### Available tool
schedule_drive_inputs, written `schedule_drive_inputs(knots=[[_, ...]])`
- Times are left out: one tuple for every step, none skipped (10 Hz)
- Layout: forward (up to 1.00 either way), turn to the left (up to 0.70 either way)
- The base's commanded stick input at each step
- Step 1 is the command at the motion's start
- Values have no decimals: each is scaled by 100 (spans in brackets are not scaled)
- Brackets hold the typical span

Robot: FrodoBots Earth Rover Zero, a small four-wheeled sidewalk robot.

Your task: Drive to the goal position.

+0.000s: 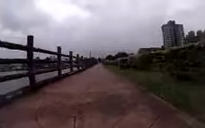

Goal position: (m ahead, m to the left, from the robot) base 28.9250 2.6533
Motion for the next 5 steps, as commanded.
schedule_drive_inputs(knots=[[100, 0], [100, 0], [100, 0], [100, 0], [100, 0]])
